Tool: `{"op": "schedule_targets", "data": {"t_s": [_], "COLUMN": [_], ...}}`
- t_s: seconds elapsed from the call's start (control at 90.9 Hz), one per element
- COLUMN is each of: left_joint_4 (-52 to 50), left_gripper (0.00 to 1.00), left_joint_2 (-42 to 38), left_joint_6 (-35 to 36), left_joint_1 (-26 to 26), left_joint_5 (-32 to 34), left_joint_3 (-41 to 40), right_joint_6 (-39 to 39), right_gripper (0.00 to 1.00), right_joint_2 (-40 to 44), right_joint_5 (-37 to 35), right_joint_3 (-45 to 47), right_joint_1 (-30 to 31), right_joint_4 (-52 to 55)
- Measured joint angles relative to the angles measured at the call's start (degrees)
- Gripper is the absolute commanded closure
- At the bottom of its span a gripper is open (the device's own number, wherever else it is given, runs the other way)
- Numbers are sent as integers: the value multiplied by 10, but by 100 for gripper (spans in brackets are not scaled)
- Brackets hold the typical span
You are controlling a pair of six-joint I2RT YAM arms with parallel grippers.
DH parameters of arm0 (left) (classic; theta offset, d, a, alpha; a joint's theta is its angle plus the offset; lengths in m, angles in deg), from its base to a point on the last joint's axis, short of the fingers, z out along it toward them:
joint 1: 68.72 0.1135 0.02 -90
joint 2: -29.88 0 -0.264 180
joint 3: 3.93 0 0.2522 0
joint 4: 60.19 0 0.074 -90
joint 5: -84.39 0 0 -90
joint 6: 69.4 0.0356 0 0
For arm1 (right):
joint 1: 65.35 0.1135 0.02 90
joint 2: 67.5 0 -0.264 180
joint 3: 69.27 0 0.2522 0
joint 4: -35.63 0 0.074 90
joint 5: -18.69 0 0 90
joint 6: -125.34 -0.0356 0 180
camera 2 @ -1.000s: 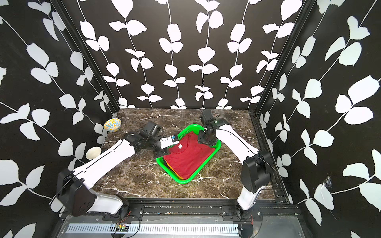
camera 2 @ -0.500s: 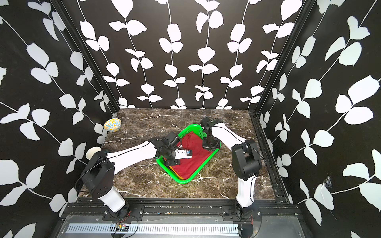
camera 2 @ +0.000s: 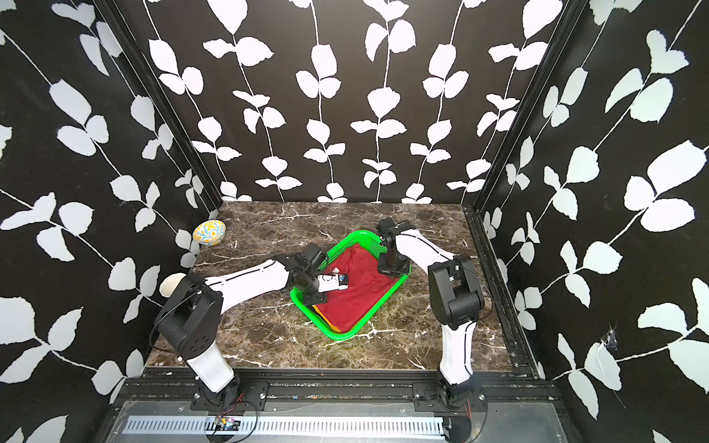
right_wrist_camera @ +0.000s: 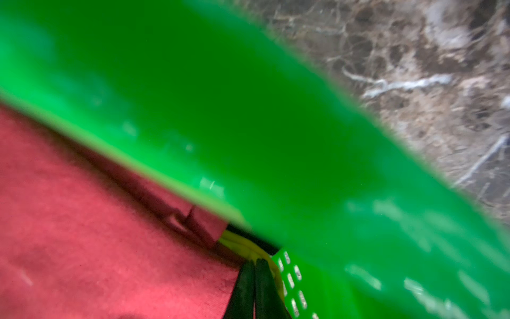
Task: Put the folded t-shirts into the basket
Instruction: Place the T-shirt in the bin.
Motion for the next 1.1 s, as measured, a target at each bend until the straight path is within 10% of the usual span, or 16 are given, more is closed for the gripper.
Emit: {"op": "schedule_targets", "data": {"t_s": [0.319, 1.1], "left_joint_4": [0, -61], "left_gripper": [56, 55], "left_joint_2": [-12, -276], "left_joint_6": [10, -5], "left_joint_1": [22, 277], "left_joint_5": [-5, -142], "left_joint_3": [-4, -57], "right_joint_6": [23, 23], "right_gripper": [89, 86], "right_joint_2": [97, -47], "right_joint_5": [34, 68], "right_joint_3": [-36, -51], "right_joint_1": [84, 124], "right_joint_4": [76, 110]}}
